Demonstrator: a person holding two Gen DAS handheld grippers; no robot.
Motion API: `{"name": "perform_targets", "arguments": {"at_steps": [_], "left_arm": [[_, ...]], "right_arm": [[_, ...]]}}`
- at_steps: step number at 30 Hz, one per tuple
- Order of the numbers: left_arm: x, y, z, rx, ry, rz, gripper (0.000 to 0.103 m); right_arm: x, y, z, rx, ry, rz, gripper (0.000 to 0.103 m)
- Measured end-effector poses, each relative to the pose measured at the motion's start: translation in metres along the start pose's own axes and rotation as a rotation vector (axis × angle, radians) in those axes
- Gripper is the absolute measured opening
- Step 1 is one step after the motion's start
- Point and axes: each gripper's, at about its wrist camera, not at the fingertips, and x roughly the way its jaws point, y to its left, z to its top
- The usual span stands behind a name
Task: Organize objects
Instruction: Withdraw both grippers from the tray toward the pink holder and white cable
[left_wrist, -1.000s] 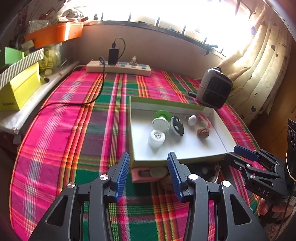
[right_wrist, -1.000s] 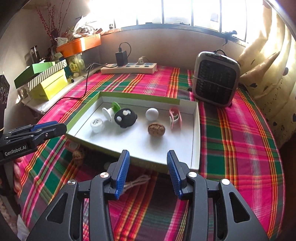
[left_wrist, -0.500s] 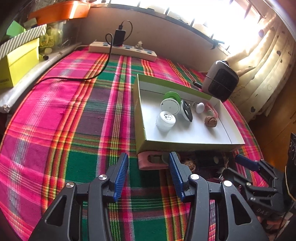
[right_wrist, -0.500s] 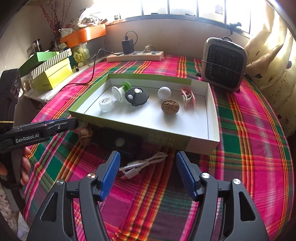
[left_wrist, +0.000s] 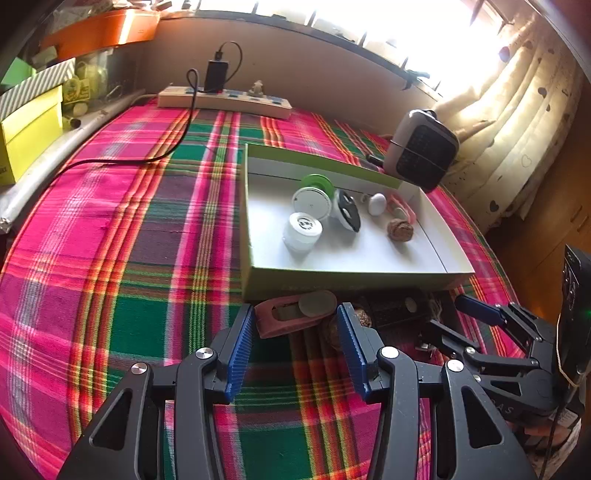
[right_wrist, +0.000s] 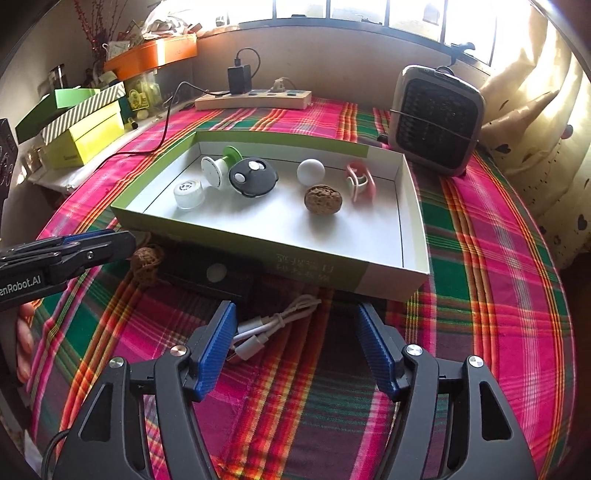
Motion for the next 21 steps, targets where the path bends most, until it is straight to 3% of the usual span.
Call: {"name": "perform_targets", "arguments": {"at_steps": [17, 21], "left_arm": [[-0.008, -0.025, -0.017, 0.051, 0.026, -0.049, 0.044], [-0.013, -0.023, -0.015, 0.077, -0.011, 0.026, 0.044]], "right_arm": [[-0.009, -0.016, -0.009, -0.008, 0.012, -0.095, 0.067], [-0.01, -0.022, -0.013, 0.01, 0.017, -0.095, 0.067]]}}
